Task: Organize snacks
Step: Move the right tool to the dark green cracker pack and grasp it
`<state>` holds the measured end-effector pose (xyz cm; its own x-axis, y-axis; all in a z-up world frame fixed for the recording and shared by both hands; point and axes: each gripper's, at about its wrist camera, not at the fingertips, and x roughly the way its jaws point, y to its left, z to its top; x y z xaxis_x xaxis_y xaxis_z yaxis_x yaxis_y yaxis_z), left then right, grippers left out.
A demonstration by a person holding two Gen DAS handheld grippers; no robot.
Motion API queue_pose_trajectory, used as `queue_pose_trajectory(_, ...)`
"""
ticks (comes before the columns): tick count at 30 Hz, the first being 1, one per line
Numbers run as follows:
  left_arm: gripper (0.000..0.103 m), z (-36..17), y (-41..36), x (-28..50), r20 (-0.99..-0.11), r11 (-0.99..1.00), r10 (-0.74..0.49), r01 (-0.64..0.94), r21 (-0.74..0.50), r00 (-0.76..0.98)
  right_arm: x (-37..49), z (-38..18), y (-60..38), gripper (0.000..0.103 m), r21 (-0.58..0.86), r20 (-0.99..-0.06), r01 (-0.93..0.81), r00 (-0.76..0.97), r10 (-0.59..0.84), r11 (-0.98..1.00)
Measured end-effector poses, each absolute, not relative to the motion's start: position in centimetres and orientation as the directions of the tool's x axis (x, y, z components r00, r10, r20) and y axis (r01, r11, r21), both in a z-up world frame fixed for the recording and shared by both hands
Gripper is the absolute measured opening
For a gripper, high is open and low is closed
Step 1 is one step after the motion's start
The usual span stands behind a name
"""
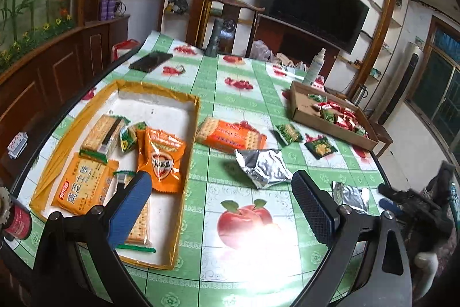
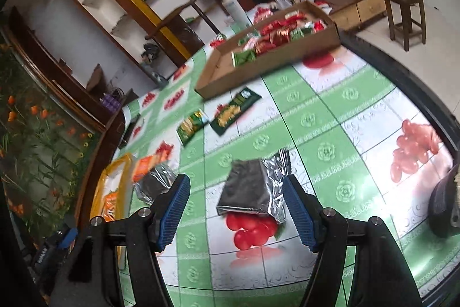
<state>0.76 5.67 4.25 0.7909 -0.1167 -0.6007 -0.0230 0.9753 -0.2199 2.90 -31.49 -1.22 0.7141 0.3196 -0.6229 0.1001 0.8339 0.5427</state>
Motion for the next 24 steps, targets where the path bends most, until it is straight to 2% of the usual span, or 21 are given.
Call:
queue_pose_trajectory(1,0.098,4.5,5.8,0.5,-0.588,0.975,-0.117,-0.021,-0.223,0.8,3.3,-1.6,-31.2,0.07,0.534,-0.635,0.1,0.703,0.32,0.839)
queue_pose_trajectory(5,0.098,7.1,6.2,-2.2,-0.425,0.97,-0.116,0.009,-0.245,0.898,4.1,-2.5,-30.8,0.07,0.515,-0.647,0.097,0.696,0.312,0.852)
queue_pose_trajectory(6,0.103,7.9,6.2,-3.0,-0.374,0.97,-0.119,0.026,-0.243,0.92,4.1,-2.3,-30.8,0.07,0.512,-0.641,0.09,0.702,0.31,0.854)
queue_pose_trajectory(8,0.103,8.7,6.5,-2.9,-0.329,0.947,-0.219,0.118,-0.3,0.919,4.2,-1.9,-30.7,0.07,0.504,-0.63,0.071,0.712,0.31,0.861)
queue_pose_trajectory(10,0.103,8.3,6.7,-1.7,-0.373,0.916,-0.304,0.162,-0.367,0.877,4.6,-1.6,-30.5,0.07,0.498,-0.631,0.056,0.708,0.318,0.865)
queue_pose_trajectory(11,0.103,7.6,6.8,-0.6,-0.424,0.906,-0.316,0.137,-0.401,0.849,4.9,-1.4,-30.5,0.07,0.501,-0.631,0.049,0.704,0.325,0.864)
queue_pose_trajectory(15,0.103,5.5,6.5,0.8,-0.498,0.913,-0.288,0.078,-0.4,0.818,6.6,-0.5,-30.2,0.07,0.546,-0.616,0.015,0.685,0.389,0.838)
queue_pose_trajectory(19,0.103,4.6,6.3,1.2,-0.52,0.905,-0.306,0.075,-0.418,0.797,10.0,-0.2,-29.7,0.07,0.56,-0.628,0.005,0.654,0.421,0.829)
queue_pose_trajectory(24,0.103,4.4,6.4,1.2,-0.527,0.911,-0.302,0.076,-0.406,0.794,17.3,-2.6,-29.5,0.07,0.556,-0.717,0.102,0.56,0.414,0.825)
